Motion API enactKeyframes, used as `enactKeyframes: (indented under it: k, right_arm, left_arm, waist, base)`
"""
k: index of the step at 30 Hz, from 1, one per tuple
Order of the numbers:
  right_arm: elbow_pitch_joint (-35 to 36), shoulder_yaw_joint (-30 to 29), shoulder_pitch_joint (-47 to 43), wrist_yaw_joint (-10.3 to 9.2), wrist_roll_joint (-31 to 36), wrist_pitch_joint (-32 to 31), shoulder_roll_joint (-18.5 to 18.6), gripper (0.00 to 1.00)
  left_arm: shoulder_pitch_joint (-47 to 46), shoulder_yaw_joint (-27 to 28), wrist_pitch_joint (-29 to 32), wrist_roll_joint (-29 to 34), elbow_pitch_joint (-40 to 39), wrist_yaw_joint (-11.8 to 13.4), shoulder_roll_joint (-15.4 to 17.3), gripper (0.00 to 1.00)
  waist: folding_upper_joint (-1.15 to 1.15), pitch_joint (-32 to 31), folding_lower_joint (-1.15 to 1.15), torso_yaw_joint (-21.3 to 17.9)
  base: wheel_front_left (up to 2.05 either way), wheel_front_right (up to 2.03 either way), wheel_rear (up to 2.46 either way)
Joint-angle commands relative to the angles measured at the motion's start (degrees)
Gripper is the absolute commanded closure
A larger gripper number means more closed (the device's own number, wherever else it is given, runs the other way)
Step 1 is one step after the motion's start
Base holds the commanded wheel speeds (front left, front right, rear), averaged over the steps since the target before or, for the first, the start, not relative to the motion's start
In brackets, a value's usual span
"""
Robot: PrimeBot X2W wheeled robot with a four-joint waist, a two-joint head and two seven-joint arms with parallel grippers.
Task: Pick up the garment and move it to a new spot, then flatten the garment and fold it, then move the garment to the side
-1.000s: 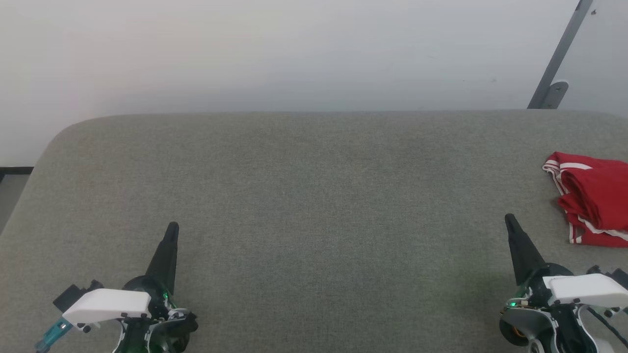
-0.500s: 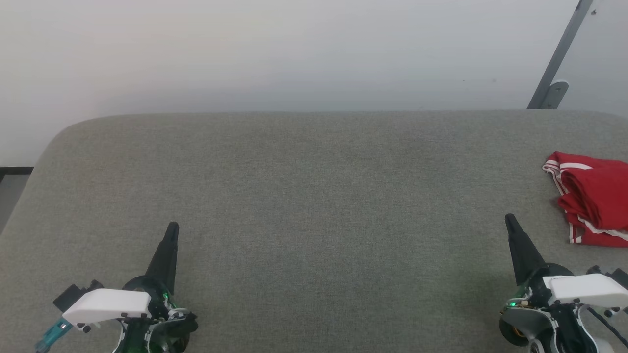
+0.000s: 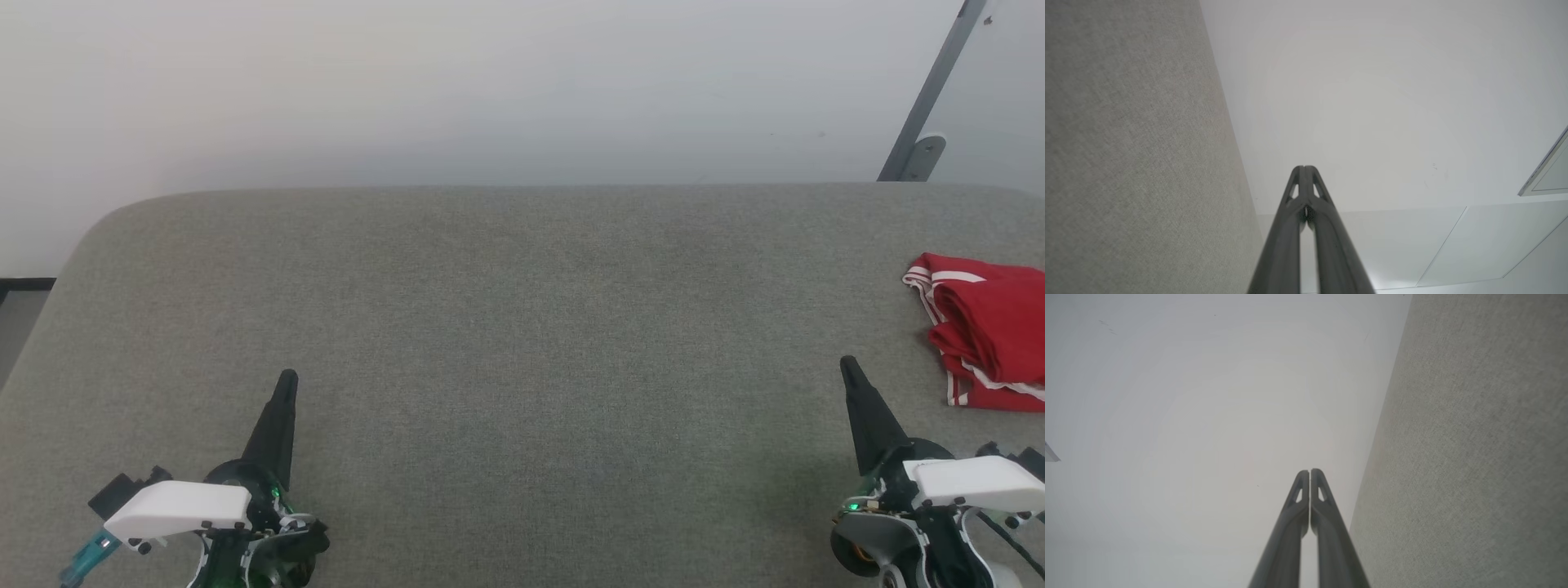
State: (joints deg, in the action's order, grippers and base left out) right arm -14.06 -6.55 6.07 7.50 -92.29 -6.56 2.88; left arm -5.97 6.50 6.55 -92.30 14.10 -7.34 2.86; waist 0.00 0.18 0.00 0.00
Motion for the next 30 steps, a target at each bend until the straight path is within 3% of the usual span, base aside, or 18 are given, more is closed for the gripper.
enactKeyframes:
  k: [1, 30]
  right_arm:
    - [0.1, 0.0, 0.3, -0.01, -0.2, -0.1, -0.2, 1.0]
    - [0.1, 0.0, 0.3, -0.01, -0.2, -0.1, -0.2, 1.0]
  left_arm:
    - [-0.7, 0.0, 0.2, -0.2, 0.0, -0.3, -0.1, 1.0]
    - [-0.7, 0.0, 0.2, -0.2, 0.0, -0.3, -0.1, 1.0]
  waist:
    - [0.0, 0.0, 0.0, 0.0]
    - [0.0, 0.0, 0.0, 0.0]
  base:
    - [0.0, 0.0, 0.0]
    - [0.0, 0.0, 0.0]
